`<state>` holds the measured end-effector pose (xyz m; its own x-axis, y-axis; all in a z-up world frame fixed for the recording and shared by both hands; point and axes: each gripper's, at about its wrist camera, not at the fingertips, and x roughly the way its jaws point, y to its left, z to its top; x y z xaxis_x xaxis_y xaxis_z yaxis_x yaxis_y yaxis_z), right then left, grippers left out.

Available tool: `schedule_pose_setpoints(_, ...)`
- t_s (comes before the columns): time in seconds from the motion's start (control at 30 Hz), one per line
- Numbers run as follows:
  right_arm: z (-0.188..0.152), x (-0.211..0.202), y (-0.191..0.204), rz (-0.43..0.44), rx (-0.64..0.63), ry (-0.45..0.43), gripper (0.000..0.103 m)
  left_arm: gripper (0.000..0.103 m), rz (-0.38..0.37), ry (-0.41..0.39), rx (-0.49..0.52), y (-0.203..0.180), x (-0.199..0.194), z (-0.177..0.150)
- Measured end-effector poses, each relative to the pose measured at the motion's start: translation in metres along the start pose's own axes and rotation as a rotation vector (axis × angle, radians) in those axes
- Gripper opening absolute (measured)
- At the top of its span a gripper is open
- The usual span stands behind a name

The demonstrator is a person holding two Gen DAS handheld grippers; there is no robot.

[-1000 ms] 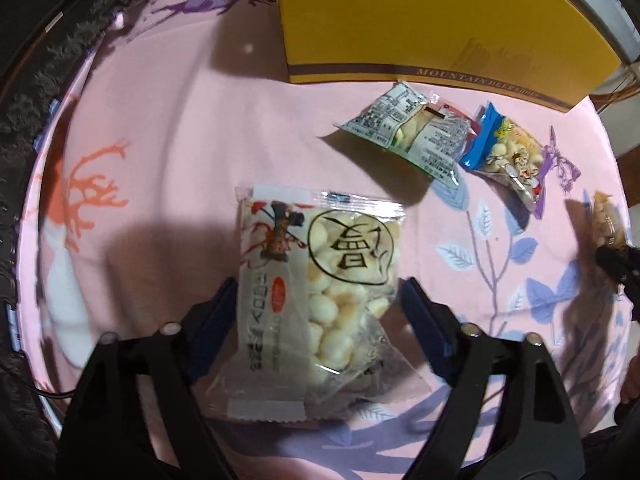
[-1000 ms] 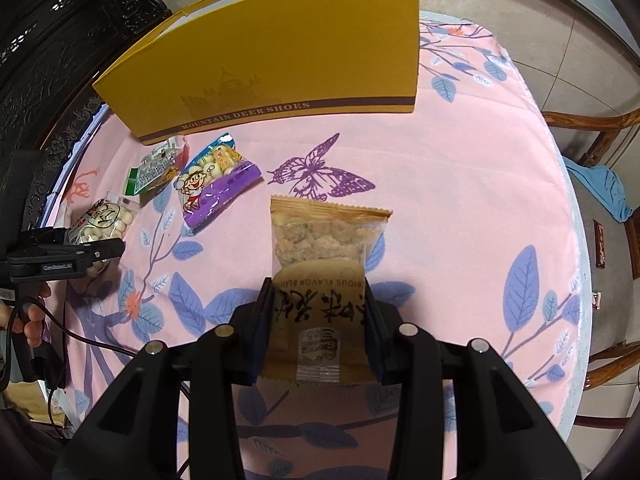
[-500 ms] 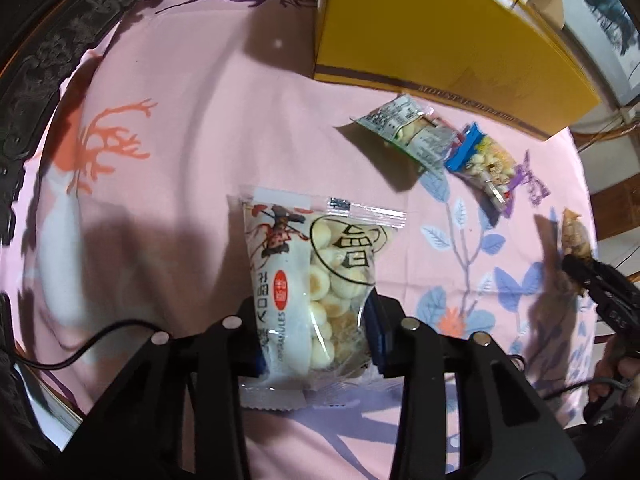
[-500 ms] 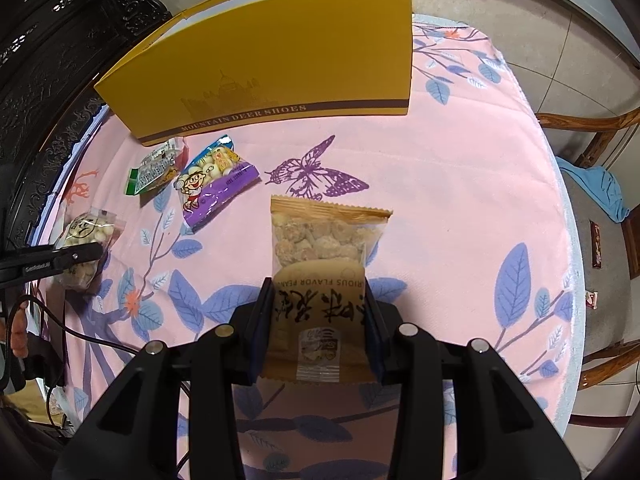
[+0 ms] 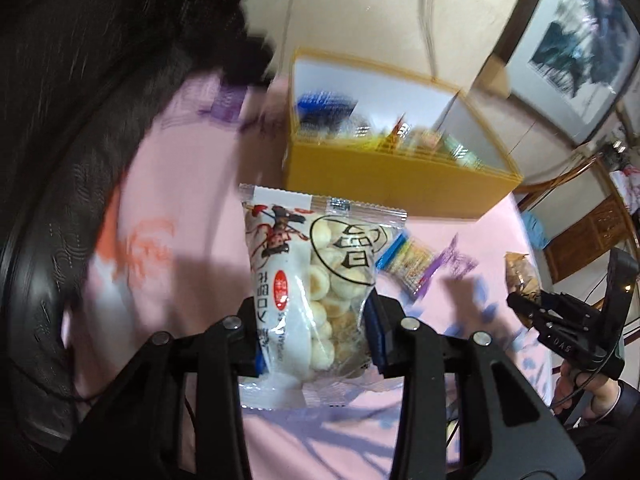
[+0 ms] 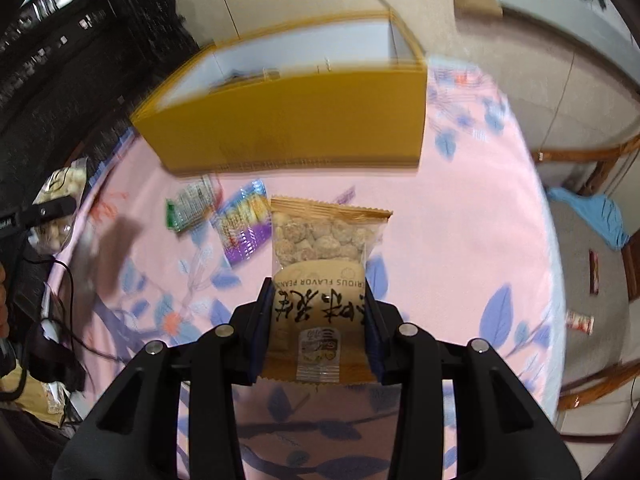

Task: Organize snacks
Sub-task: 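Carry both bags into the yellow box and open both tools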

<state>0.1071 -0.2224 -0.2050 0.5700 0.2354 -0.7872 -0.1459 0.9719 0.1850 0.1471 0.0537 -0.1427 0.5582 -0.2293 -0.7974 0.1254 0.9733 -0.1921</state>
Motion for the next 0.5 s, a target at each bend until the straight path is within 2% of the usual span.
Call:
schedule_pose_setpoints(0.27, 0.085, -0.043, 0.000, 0.033, -0.012, -0.225, 0.040, 0.038, -0.073, -0.152, 0.088, -0.048, -0.020, 0.078)
schedule_pose_setpoints(0.5, 0.153, -0.037, 0.004, 0.047, -0.039, -0.329, 0.040, 0.039, -0.091, -0.217, 0.108, -0.075, 0.000, 0.138)
